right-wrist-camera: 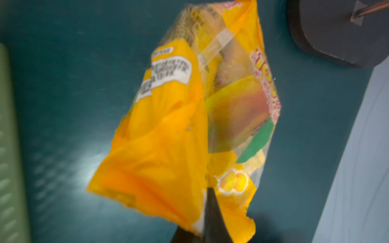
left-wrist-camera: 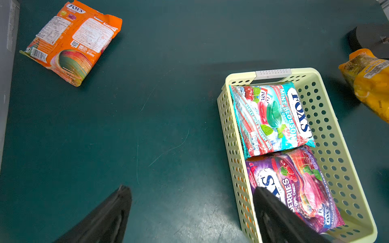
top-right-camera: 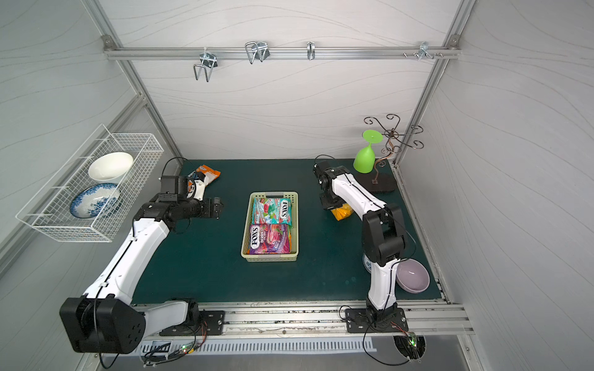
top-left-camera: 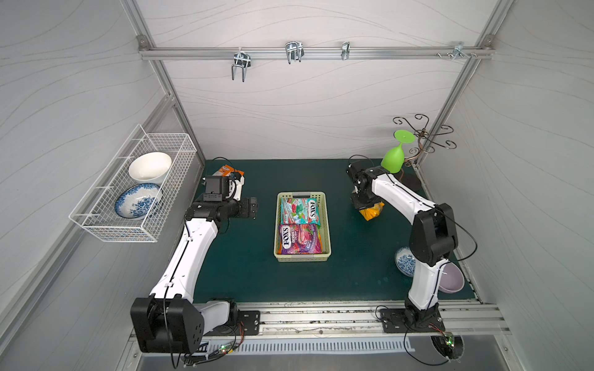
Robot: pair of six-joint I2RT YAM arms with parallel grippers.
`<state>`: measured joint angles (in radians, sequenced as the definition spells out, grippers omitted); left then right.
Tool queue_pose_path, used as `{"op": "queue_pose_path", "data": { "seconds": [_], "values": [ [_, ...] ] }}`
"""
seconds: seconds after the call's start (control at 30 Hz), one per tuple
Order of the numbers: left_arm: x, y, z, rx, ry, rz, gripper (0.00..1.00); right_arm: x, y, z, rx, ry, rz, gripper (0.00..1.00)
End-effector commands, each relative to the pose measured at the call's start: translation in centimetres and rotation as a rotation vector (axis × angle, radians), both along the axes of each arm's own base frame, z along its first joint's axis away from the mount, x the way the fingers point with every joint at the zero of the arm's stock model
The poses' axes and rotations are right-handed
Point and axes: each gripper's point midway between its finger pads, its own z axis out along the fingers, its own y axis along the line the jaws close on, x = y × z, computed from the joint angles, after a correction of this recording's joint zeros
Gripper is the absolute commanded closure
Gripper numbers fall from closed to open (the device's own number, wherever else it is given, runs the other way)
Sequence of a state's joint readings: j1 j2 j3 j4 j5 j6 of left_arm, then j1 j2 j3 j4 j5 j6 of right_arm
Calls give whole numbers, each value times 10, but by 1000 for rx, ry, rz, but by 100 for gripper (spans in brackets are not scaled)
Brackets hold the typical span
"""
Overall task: Put the candies in the basket
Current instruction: Pick up the candy at the center of the board, then place the candy in the basket.
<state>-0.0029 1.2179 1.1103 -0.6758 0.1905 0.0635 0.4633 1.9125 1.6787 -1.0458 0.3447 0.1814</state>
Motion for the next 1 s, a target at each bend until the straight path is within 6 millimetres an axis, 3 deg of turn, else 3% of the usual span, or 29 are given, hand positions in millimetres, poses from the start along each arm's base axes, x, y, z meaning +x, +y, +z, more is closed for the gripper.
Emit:
{"op": "queue_pose_path", "data": {
  "seconds": [0.0,0.13,0.6,0.77,0.97],
  "values": [
    [8,7,20,38,-77,0,5,-20,8,38,144,10,-65,100],
    [4,5,27,24,-66,-5,5,-30,20,61,311,60,-104,100],
    [4,0,24,-6,-59,-23,6,-43,56,149,683,-34,-124,100],
    [7,4,18,2,-64,-8,6,-42,85,169,890,-12,-130,100],
    [4,11,30,15,-73,26,6,-39,125,185,1097,64,-122,100]
  ]
}}
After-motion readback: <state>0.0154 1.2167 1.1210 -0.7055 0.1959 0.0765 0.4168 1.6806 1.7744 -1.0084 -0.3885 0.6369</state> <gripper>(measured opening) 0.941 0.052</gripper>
